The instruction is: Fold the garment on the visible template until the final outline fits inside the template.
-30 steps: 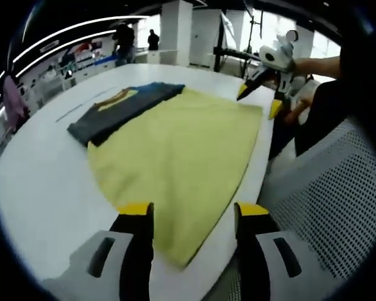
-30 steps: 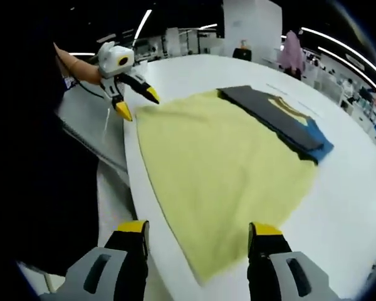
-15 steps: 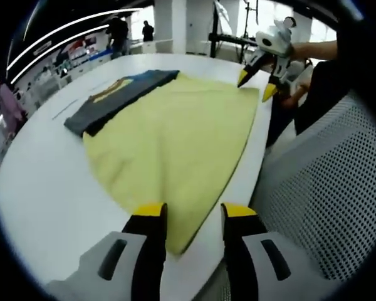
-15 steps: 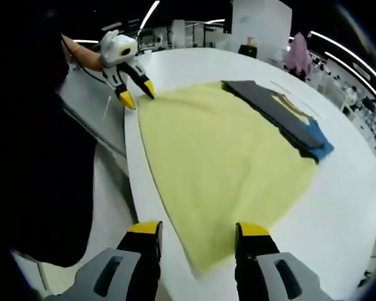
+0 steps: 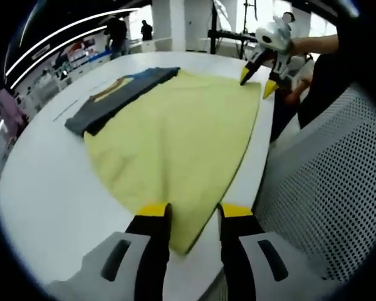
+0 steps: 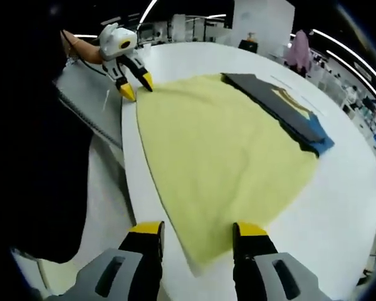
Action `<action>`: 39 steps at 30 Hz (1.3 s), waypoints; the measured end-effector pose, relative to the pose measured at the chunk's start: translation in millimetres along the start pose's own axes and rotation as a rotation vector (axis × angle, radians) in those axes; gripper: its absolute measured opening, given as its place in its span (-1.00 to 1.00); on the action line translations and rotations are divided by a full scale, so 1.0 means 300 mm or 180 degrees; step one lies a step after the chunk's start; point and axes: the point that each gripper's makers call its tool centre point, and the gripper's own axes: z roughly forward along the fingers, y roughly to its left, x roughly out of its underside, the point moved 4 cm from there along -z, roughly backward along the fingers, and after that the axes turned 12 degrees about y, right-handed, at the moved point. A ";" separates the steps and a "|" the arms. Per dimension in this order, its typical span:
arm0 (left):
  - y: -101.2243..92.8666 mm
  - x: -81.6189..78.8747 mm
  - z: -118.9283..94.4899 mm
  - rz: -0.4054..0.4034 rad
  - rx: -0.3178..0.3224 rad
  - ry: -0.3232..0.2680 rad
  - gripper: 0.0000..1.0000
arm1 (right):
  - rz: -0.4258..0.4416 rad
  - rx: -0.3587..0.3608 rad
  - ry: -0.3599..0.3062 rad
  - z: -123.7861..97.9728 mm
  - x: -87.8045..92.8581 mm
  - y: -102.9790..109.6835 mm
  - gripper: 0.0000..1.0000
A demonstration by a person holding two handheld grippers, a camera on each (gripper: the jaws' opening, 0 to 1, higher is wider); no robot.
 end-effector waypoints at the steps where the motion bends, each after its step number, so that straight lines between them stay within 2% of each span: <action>1: 0.003 -0.002 0.001 -0.0005 0.0000 0.0006 -0.44 | 0.0007 -0.0001 -0.0005 0.000 -0.001 -0.001 -0.23; 4: 0.012 -0.006 0.003 -0.0027 0.0000 0.0016 -0.48 | 0.0050 0.0011 -0.0039 0.001 -0.003 -0.012 -0.33; 8: 0.035 -0.009 0.004 -0.0038 -0.0017 0.0036 -0.63 | 0.0078 0.0028 -0.0048 0.000 -0.002 -0.027 -0.44; 13: 0.060 -0.017 0.010 -0.0105 -0.0067 0.0076 -0.83 | 0.0158 0.0108 -0.0104 0.003 -0.002 -0.053 -0.67; 17: 0.068 -0.021 0.015 -0.0193 -0.0074 0.0095 -0.93 | 0.0306 0.0235 -0.0139 0.004 0.000 -0.089 -0.95; 19: 0.067 -0.024 0.015 -0.0207 -0.0069 0.0140 -0.96 | 0.0426 0.0147 -0.0180 0.005 -0.007 -0.090 -0.96; 21: 0.066 -0.027 0.014 -0.0217 -0.0074 0.0188 -0.97 | 0.0428 0.0149 -0.0174 0.005 -0.011 -0.092 -0.97; 24: 0.066 -0.034 0.001 -0.0477 -0.0075 0.0261 -0.97 | 0.0472 0.0126 -0.0131 0.000 -0.015 -0.090 -0.99; 27: 0.074 -0.057 -0.021 -0.0426 -0.0204 0.0252 -0.98 | 0.0535 0.0098 -0.0220 -0.017 -0.033 -0.088 -1.00; 33: 0.072 -0.089 -0.066 -0.0503 -0.0152 0.0290 -0.98 | 0.0698 0.0109 -0.0287 -0.073 -0.067 -0.100 -1.00; 39: 0.079 -0.110 -0.115 -0.0747 -0.0092 0.0268 -0.98 | 0.0784 0.0123 -0.0320 -0.130 -0.095 -0.109 -1.00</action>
